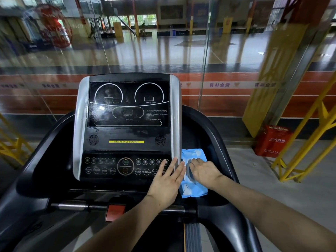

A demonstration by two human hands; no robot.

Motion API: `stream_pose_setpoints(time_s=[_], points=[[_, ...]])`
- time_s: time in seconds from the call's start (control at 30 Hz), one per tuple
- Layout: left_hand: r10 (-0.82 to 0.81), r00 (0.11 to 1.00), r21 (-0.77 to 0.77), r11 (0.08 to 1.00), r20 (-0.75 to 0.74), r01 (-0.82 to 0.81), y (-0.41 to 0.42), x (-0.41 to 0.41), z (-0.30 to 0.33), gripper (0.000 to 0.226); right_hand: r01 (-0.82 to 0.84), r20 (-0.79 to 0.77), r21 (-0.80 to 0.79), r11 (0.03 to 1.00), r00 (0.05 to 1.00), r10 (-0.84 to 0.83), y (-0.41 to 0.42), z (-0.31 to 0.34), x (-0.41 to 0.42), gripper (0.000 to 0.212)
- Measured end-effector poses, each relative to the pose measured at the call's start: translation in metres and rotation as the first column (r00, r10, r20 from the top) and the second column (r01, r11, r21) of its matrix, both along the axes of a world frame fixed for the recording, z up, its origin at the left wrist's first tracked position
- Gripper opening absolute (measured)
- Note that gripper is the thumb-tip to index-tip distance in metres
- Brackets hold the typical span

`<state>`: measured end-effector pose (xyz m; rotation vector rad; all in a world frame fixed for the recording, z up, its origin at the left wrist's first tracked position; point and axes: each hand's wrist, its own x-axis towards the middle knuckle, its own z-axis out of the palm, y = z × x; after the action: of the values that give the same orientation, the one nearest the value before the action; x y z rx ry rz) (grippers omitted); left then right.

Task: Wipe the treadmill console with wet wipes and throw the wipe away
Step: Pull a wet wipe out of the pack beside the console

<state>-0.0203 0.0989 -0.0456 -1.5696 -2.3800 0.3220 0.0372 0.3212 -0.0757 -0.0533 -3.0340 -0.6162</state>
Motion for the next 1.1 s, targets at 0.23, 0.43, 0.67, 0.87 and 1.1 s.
stream_pose_setpoints(time_s=[0.23,0.43,0.67,0.87,1.1], points=[[0.008,1.0,-0.016,1.0,-0.006,-0.008,0.0,0.001,0.001,0.081,-0.035,-0.118,-0.167,0.985,0.993,0.015,0.002,-0.002,0.002,0.05],[0.012,1.0,-0.008,1.0,0.006,-0.012,0.001,0.001,0.001,0.079,0.0,-0.111,-0.262,0.965,0.993,-0.03,0.004,-0.005,0.006,0.03],[0.011,1.0,-0.006,1.0,0.004,-0.011,0.0,0.002,0.001,0.079,0.055,-0.105,-0.469,0.881,0.988,-0.117,0.001,0.015,0.02,0.013],[0.02,1.0,-0.017,1.0,0.006,-0.02,0.001,0.002,0.001,0.08,0.057,-0.117,-0.485,0.873,0.985,-0.13,-0.002,0.013,0.022,0.023],[0.02,1.0,-0.015,1.0,0.001,-0.02,0.001,0.002,-0.001,0.079,0.125,-0.04,-0.414,0.902,0.987,-0.155,-0.007,0.018,0.017,0.011]])
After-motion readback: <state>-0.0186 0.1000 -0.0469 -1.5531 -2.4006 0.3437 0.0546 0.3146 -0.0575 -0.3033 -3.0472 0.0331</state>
